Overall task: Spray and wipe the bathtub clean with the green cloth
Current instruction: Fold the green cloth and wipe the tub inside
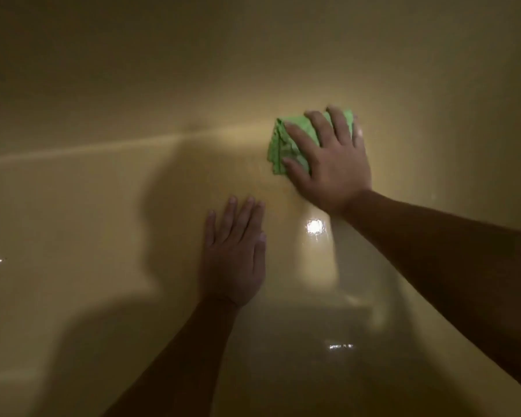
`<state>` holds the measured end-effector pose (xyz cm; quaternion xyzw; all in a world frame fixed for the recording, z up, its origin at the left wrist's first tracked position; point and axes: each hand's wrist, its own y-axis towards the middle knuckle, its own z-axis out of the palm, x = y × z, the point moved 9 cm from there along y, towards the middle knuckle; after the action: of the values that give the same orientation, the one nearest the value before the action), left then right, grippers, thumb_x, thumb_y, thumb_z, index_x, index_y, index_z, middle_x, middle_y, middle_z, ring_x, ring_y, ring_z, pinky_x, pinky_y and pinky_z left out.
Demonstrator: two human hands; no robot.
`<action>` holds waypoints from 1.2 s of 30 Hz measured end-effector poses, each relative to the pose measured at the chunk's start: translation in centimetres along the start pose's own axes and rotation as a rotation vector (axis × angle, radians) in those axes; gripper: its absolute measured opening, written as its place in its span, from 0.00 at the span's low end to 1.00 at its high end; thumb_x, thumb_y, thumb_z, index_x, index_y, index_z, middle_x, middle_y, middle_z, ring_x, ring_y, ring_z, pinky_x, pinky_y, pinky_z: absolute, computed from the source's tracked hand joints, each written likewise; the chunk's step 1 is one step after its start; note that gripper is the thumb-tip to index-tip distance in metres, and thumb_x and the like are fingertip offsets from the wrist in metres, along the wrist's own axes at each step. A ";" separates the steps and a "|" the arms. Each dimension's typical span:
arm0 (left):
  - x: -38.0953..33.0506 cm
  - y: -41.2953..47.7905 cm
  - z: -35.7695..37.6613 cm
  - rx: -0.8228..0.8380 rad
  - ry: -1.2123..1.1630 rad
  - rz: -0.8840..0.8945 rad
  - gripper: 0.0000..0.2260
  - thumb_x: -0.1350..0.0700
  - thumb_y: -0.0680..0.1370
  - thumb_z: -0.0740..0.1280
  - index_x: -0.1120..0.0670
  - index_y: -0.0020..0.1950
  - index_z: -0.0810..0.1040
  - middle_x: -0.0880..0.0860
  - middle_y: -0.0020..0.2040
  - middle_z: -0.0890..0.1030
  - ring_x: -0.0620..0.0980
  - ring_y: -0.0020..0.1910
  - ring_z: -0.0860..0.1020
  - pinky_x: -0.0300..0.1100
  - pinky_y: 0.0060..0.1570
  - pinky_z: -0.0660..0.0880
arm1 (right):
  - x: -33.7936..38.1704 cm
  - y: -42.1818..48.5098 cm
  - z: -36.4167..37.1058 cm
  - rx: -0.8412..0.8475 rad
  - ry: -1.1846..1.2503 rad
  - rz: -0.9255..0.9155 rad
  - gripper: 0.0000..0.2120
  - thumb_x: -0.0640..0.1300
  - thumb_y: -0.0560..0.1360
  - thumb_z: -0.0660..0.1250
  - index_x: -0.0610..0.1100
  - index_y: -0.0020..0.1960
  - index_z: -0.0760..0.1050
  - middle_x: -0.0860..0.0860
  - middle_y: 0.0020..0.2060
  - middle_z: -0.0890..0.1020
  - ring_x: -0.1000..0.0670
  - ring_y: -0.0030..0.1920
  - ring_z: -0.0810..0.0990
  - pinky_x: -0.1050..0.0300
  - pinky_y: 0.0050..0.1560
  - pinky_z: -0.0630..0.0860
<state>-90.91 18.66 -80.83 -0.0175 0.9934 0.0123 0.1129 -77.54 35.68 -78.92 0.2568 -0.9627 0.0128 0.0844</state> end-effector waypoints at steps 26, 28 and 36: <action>3.7 -2.9 -0.9 0.040 -0.005 -0.076 0.25 0.50 0.86 0.56 0.54 0.82 0.64 0.51 0.82 0.65 0.55 0.83 0.58 0.61 0.80 0.53 | 7.2 -9.6 1.0 0.060 0.113 0.035 0.28 0.61 0.83 0.58 0.57 0.81 0.63 0.45 0.79 0.66 0.36 0.81 0.57 0.31 0.77 0.56; 4.5 -5.2 -1.1 0.077 0.028 -0.075 0.25 0.49 0.86 0.55 0.55 0.83 0.62 0.52 0.83 0.62 0.56 0.83 0.56 0.62 0.80 0.54 | 10.7 -16.4 1.6 0.205 0.142 -0.163 0.28 0.62 0.82 0.57 0.58 0.81 0.63 0.46 0.79 0.67 0.36 0.81 0.58 0.30 0.76 0.57; 6.3 -6.9 -1.5 0.111 0.079 0.000 0.26 0.47 0.86 0.54 0.53 0.83 0.62 0.50 0.83 0.62 0.55 0.84 0.56 0.66 0.78 0.54 | 12.8 -13.7 3.2 0.273 0.068 -0.699 0.25 0.64 0.82 0.59 0.56 0.75 0.72 0.45 0.74 0.73 0.36 0.76 0.68 0.33 0.76 0.60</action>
<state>-97.17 11.51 -80.89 -0.0117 0.9962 -0.0435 0.0743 -82.22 17.28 -80.15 0.5783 -0.8029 0.1201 0.0804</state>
